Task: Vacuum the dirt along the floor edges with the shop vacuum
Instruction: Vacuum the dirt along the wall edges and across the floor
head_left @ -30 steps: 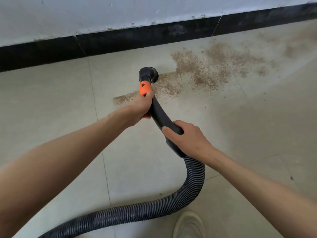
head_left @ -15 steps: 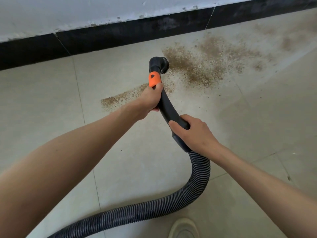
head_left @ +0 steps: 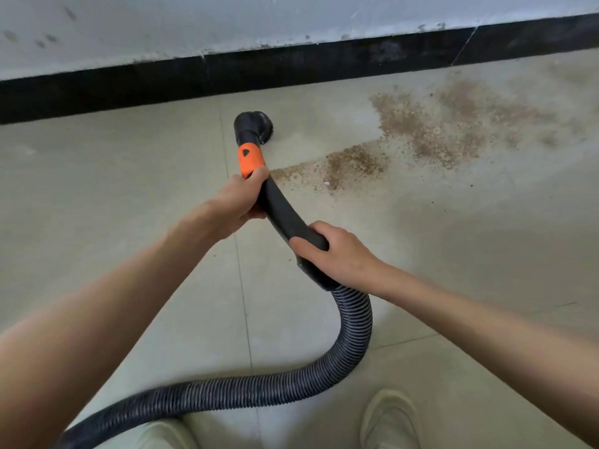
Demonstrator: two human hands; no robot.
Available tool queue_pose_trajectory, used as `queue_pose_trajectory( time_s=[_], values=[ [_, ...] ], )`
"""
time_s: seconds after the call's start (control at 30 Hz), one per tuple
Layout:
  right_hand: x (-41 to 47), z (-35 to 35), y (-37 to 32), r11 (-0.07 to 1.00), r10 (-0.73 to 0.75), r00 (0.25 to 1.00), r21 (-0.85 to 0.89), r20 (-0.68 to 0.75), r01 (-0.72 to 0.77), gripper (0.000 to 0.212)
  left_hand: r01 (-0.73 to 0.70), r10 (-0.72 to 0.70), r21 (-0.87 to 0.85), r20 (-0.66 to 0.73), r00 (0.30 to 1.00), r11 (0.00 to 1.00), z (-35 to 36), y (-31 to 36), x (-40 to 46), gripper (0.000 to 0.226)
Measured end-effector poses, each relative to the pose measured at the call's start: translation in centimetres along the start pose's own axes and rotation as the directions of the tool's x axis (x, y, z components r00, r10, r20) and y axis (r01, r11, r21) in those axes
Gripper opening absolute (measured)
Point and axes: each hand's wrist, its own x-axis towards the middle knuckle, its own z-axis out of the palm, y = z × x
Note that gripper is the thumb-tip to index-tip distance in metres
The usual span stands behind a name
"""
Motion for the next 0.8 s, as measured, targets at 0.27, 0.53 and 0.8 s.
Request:
queue_pose_trajectory(
  time_s=[0.27, 0.53, 0.8],
  values=[
    [0.9, 4.0, -6.5, 0.831, -0.253, 0.967, -0.517, -0.021, 0.206, 0.033, -0.021, 0.020, -0.096, -0.003, 1.000, 0.995, -7.2, -1.6, -3.7, 0.025],
    [-1.7, 3.3, -5.0, 0.948, -0.137, 0.985, -0.276, 0.106, 0.162, 0.033, 0.150, -0.095, -0.446, 0.143, 0.985, 0.882, -8.6, -2.3, -4.7, 0.022],
    [-4.8, 4.4, -2.4, 0.957, -0.016, 0.991, -0.286, 0.130, 0.053, 0.031, 0.189, -0.149, -0.462, 0.122, 0.981, 0.866, -5.9, -5.9, -6.5, 0.015]
  ],
)
